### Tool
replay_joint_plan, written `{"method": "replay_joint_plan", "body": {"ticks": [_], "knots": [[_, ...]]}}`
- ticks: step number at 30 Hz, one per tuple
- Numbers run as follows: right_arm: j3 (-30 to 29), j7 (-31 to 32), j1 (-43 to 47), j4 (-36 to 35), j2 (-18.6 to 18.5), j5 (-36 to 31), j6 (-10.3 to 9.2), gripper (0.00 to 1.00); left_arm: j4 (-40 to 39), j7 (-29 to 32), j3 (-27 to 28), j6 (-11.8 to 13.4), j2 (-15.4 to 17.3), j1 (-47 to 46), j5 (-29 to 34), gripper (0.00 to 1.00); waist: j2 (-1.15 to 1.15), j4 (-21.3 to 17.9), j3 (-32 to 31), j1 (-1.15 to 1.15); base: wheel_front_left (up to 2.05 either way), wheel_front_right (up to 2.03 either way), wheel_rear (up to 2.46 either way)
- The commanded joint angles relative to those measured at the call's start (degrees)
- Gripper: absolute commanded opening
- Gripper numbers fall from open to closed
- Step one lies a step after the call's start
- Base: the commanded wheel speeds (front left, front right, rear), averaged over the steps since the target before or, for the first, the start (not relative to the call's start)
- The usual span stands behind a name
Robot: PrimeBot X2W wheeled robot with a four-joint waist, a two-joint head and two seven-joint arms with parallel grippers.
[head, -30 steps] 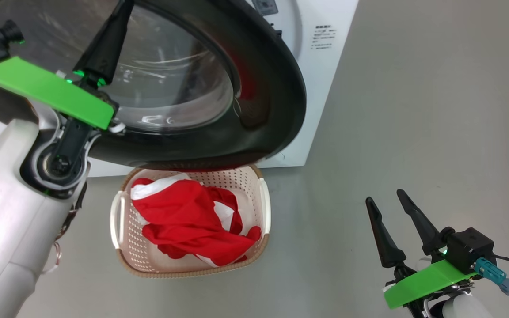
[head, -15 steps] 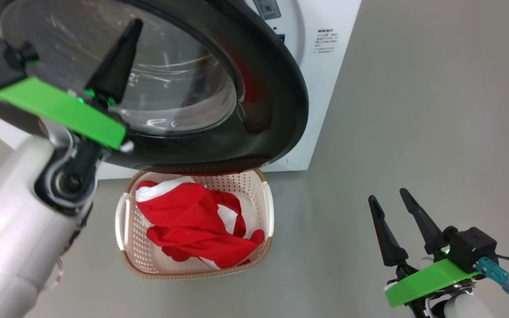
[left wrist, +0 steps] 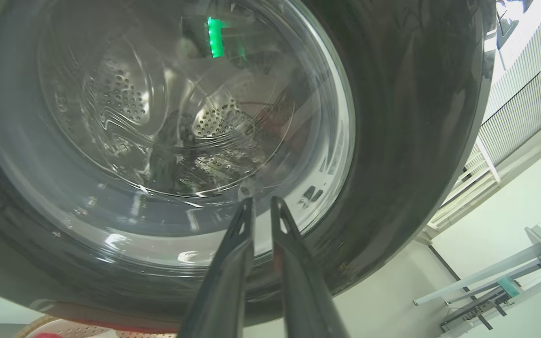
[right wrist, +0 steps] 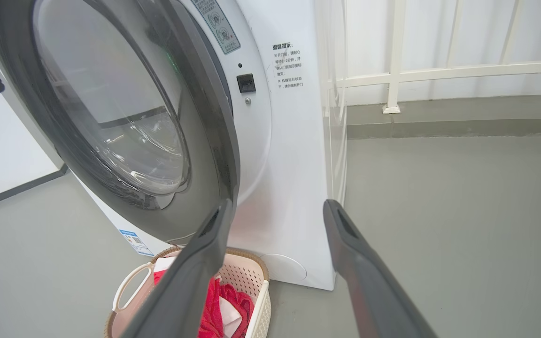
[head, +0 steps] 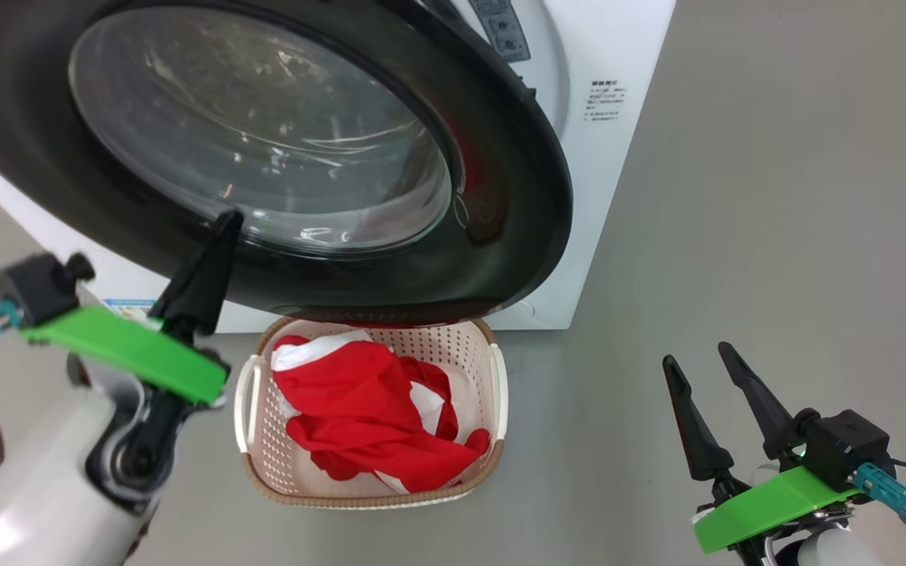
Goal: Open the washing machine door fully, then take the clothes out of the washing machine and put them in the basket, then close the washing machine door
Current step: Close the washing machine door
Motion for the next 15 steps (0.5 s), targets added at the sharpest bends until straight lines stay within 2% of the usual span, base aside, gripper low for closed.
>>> {"method": "replay_joint_plan", "body": {"ticks": [1,2,3,15], "knots": [[1.07,-0.38,0.18,-1.23,-0.52,0.19,0.02,1.0,-0.79,-0.65,3.63,-0.38,1.75,1.13,1.63,0.85,0.0,0.33,-0.47,0.0,0.0,0.0,0.0],[1.09,-0.38,0.31,-1.21,-0.58,0.25,0.02,1.0,-0.82,-0.66,4.67,-0.38,1.48,2.69,2.58,0.98,0.0,0.4,-0.62,0.0,0.0,0.0,0.0],[1.09,-0.38,0.46,-1.19,-0.62,0.31,0.02,1.0,-0.8,-0.66,5.68,-0.38,1.33,4.16,3.8,1.0,0.0,0.45,-0.81,0.0,0.0,0.0,0.0],[0.77,-0.38,2.81,-1.12,-0.97,0.83,0.02,1.0,-2.08,-0.67,16.23,-0.38,-1.59,18.85,14.58,1.0,0.0,-0.25,-2.91,0.0,0.0,0.0,0.0]]}}
